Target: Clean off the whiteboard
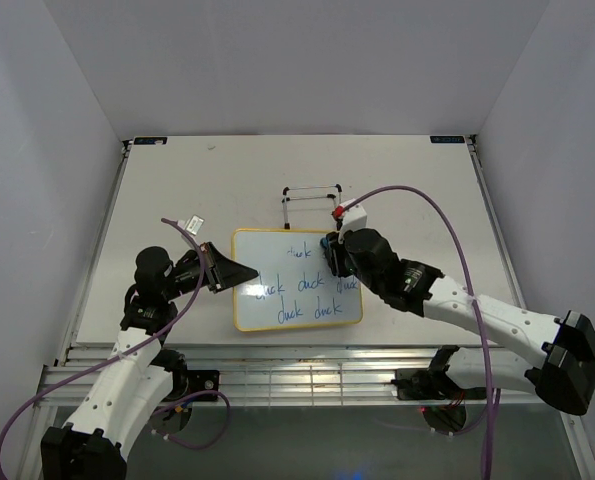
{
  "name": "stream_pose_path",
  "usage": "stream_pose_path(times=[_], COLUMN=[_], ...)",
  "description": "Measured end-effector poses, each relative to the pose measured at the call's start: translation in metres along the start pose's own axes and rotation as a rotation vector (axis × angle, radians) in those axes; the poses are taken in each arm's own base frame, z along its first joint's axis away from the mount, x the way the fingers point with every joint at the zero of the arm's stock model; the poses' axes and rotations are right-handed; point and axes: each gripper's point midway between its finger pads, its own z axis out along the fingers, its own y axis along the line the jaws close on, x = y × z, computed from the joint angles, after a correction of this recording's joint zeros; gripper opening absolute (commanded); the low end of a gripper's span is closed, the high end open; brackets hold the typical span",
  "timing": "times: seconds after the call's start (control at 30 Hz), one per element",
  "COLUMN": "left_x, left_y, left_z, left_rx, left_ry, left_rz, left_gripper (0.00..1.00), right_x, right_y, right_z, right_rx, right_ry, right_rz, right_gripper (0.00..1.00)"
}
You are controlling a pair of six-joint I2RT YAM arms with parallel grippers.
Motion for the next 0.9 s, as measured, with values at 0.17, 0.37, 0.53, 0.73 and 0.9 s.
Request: stream_pose_path(times=[0.17, 0.37, 0.53, 0.73, 0.9], left_x=[-0.001, -0.002, 0.000, 0.002, 0.001], left_y=[0.000, -0.009, -0.016, -0.011, -0.003], left_z=[0.000, 0.000, -0.001, 0.000, 0.001], left_rx=[-0.002, 0.036, 0.065, 0.045, 0.010], left_ry=[-0.004, 0.000, 0.018, 0.025, 0.013], left_rz=[-0.001, 0.009, 0.005, -0.027, -0.051], left_gripper=[0.00, 0.00, 0.00, 0.00, 0.00], right_x=[-0.011, -0.056, -0.076, -0.058, -0.024], right_y=[0.023, 0.097, 0.135, 0.099, 0.005], right_z=[0.003, -0.001, -0.002, 0.005, 0.017], right_rx=[-0.083, -0.263, -0.338, -0.275, -0.067], right_ry=[0.027, -0.022, -0.050, -0.044, 0.015], right_rz=[-0.011, -0.044, -0.063, -0.013, 0.054], right_gripper=[0.08, 0.08, 0.08, 0.08, 0.08])
